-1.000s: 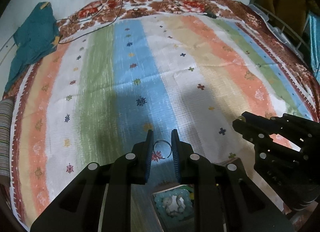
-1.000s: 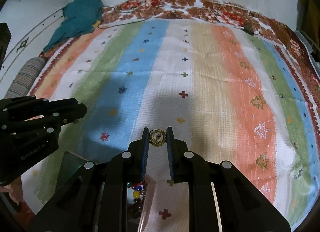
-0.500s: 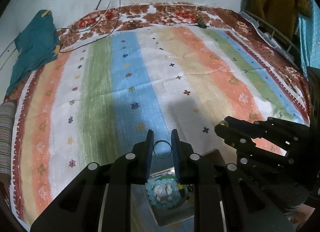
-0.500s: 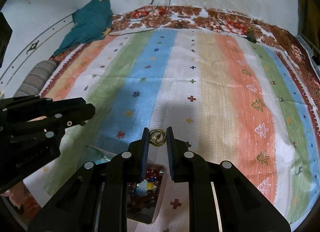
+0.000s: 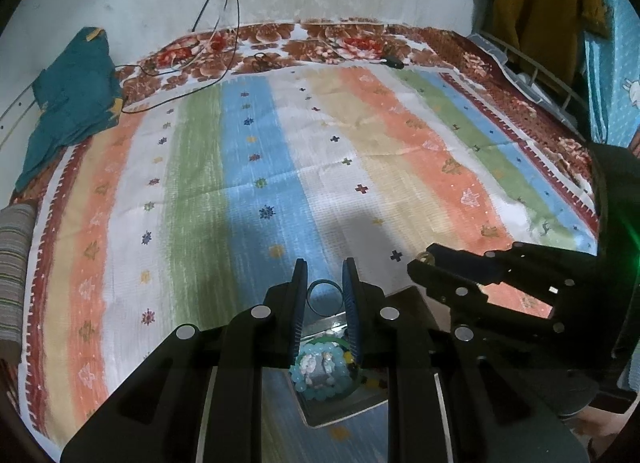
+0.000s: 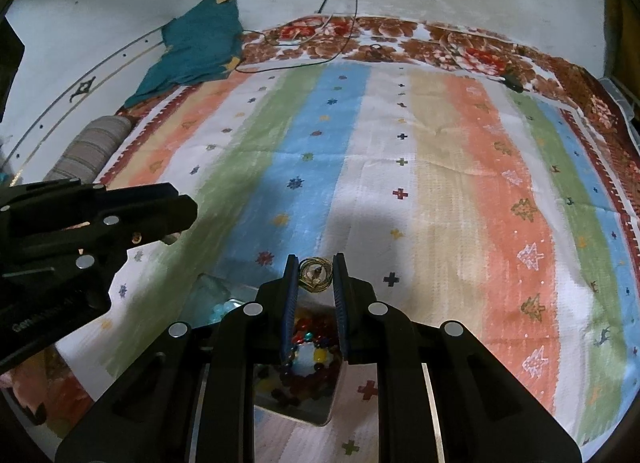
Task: Organize jewelry
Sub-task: 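Lift both rings and carry them over the silver tin, then open left tool over the tin while right tool drops the gold ring in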
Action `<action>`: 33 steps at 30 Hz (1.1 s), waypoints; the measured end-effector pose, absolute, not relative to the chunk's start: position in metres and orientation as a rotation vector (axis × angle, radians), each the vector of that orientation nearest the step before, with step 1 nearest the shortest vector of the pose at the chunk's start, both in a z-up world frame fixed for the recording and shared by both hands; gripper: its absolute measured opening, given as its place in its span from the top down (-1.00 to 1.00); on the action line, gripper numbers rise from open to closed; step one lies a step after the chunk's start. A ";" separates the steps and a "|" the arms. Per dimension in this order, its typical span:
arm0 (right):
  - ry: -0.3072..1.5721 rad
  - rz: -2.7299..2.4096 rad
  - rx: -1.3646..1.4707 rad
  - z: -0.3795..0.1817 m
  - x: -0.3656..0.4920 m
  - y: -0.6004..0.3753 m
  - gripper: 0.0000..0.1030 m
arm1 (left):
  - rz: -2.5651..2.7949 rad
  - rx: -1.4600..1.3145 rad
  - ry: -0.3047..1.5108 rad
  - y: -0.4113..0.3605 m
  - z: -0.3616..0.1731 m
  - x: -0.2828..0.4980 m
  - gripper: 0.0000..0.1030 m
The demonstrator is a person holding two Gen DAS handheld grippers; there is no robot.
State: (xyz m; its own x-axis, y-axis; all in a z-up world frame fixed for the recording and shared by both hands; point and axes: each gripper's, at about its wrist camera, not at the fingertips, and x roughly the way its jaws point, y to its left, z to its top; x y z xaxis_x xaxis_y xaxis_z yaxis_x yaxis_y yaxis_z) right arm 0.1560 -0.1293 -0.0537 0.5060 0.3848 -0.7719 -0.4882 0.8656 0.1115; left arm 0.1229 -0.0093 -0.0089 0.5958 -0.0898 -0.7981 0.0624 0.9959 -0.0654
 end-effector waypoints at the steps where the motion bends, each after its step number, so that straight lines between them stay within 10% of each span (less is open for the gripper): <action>1: 0.899 0.534 -0.127 -0.054 0.155 -0.129 0.65 | -0.089 -0.034 0.926 -0.009 -0.008 0.121 0.66; 20: 0.918 0.597 -0.137 -0.053 0.124 -0.128 0.63 | -0.100 -0.046 0.897 -0.014 0.002 0.091 0.58; 24: 0.910 0.580 -0.117 -0.051 0.122 -0.137 0.21 | -0.069 -0.070 0.886 -0.006 0.005 0.085 0.45; 33: 0.881 0.565 -0.095 -0.042 0.109 -0.156 -0.06 | -0.062 -0.106 0.878 0.005 0.007 0.064 0.10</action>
